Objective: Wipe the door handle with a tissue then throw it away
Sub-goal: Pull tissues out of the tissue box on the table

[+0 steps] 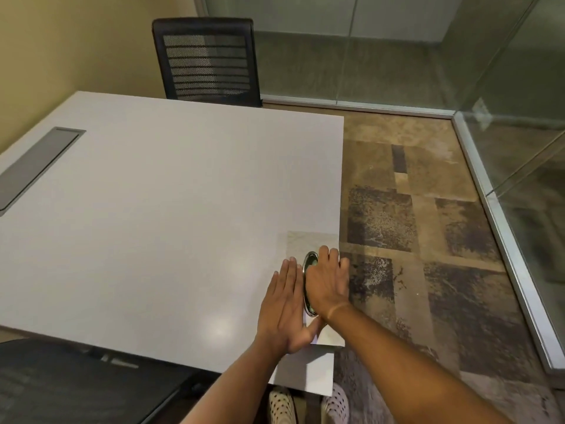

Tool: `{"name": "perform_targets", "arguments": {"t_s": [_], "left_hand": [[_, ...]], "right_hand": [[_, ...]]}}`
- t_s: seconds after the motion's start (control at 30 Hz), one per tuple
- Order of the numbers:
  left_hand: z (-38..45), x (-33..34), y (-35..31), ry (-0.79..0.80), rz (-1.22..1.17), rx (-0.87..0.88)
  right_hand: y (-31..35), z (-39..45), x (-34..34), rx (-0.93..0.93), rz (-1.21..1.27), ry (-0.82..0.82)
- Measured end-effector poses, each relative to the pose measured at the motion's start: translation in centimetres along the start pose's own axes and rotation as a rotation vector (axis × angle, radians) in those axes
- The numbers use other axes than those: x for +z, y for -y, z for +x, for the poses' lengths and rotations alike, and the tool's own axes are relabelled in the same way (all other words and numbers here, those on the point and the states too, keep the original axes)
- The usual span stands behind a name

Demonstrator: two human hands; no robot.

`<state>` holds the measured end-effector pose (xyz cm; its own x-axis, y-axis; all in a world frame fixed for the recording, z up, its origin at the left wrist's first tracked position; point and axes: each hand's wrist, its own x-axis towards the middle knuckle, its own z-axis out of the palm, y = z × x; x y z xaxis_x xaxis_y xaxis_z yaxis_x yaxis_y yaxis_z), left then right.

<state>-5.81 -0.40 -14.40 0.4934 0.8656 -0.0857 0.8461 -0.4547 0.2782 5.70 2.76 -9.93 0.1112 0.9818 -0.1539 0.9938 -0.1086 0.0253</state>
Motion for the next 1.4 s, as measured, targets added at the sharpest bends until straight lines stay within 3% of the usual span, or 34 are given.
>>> {"name": "perform_targets", "arguments": {"t_s": [0.47, 1.03, 1.4], "left_hand": [[0.0, 0.0, 0.0, 0.019, -0.015, -0.012], [0.0, 0.2, 0.2, -0.014, -0.033, 0.012], [-0.1, 0.1, 0.3, -0.006, -0.017, 0.011]], "right_hand": [[0.4, 0.3, 0.6, -0.009, 0.055, -0.008], [-4.1, -0.7, -1.0, -0.038, 0.400, -0.075], [-6.0, -0.2, -1.2, -0.150, 0.697, -0.004]]}}
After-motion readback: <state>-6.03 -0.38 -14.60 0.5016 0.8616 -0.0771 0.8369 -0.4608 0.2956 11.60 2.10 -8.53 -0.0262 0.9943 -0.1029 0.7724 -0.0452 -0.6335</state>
